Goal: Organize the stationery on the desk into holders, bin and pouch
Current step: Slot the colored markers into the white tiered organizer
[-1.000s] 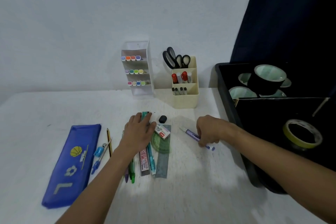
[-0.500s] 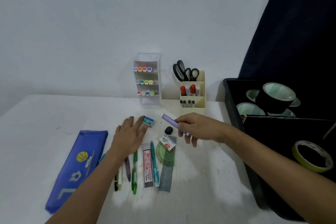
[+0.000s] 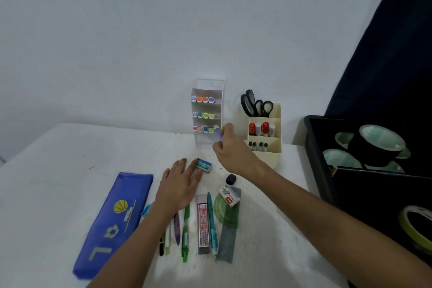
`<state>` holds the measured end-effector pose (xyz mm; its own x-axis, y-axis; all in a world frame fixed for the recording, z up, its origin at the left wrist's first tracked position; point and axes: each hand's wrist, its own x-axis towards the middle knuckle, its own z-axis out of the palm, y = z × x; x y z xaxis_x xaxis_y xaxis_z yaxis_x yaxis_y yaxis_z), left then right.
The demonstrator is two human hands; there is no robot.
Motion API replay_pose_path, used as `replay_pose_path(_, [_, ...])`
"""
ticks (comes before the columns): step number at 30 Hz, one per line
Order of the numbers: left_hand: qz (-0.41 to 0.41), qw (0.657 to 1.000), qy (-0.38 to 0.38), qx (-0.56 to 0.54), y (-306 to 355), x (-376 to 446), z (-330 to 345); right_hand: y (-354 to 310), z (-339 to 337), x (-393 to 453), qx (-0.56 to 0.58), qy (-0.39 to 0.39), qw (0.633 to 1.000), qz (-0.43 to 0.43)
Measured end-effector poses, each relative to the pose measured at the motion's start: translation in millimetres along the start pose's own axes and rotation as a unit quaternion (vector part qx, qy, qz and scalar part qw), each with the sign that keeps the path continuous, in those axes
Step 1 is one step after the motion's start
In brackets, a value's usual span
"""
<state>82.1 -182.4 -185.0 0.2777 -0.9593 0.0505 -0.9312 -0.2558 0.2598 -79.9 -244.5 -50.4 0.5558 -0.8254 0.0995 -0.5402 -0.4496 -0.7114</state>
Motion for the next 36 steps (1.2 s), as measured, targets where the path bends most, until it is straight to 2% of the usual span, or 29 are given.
replay_pose_path(5, [-0.004,1.0,-0.006,-0.01,0,0,1,0,10,10,-0.082,0.023,0.996,-0.008])
replay_pose_path(14, [-0.007,1.0,-0.02,-0.019,2,-2,-2,-2,14,37,-0.153,-0.014,0.987,0.037])
replay_pose_path(21, [-0.014,0.999,-0.031,-0.029,3,-2,-4,7,15,51,-0.271,-0.034,0.962,0.019])
replay_pose_path(36, [-0.021,0.998,-0.019,-0.053,5,-4,-4,15,26,66,-0.315,0.013,0.949,-0.002])
